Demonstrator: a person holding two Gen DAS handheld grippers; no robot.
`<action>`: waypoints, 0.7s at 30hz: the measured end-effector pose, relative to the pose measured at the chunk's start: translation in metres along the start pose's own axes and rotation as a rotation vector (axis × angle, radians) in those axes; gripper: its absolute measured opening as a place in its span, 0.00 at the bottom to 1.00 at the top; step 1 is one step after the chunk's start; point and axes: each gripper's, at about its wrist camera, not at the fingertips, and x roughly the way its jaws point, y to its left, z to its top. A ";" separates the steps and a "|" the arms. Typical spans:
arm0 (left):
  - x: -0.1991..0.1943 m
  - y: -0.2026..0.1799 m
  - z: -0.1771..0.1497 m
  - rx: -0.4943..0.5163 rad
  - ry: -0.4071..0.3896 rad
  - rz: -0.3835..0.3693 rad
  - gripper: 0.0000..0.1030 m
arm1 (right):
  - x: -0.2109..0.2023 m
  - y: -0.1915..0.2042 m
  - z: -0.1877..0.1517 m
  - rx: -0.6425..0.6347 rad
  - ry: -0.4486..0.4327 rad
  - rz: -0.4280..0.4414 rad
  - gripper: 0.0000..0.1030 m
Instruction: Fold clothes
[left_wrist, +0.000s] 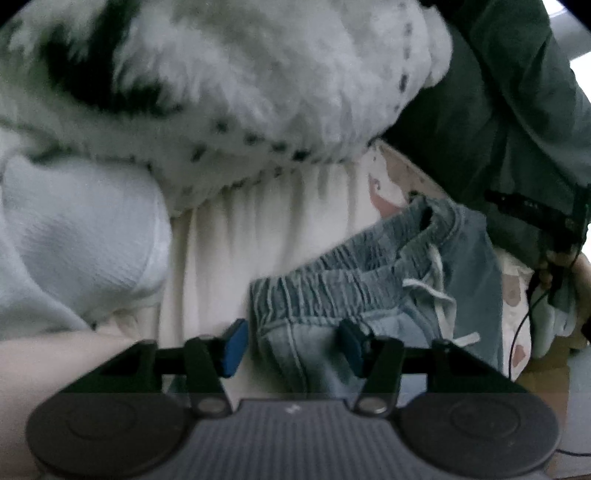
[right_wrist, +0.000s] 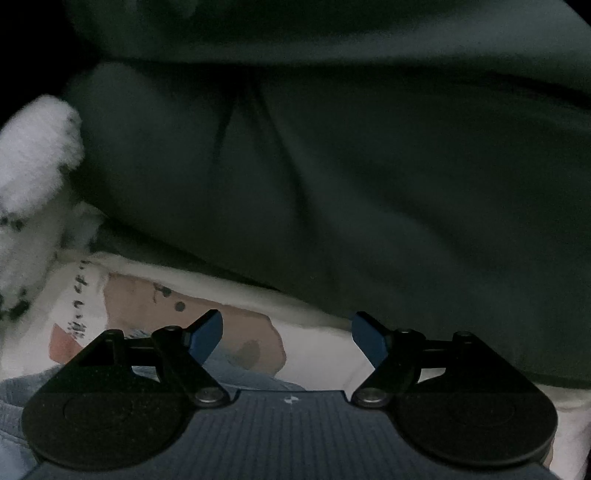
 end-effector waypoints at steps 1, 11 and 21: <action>0.002 0.001 -0.001 -0.001 0.010 0.001 0.45 | 0.003 0.000 -0.002 -0.001 0.014 -0.001 0.79; -0.012 0.002 -0.008 0.000 -0.019 0.009 0.27 | 0.026 0.013 -0.025 -0.087 0.131 0.009 0.79; -0.032 -0.002 -0.015 0.029 -0.026 0.041 0.20 | 0.010 0.030 -0.056 -0.142 0.193 0.069 0.80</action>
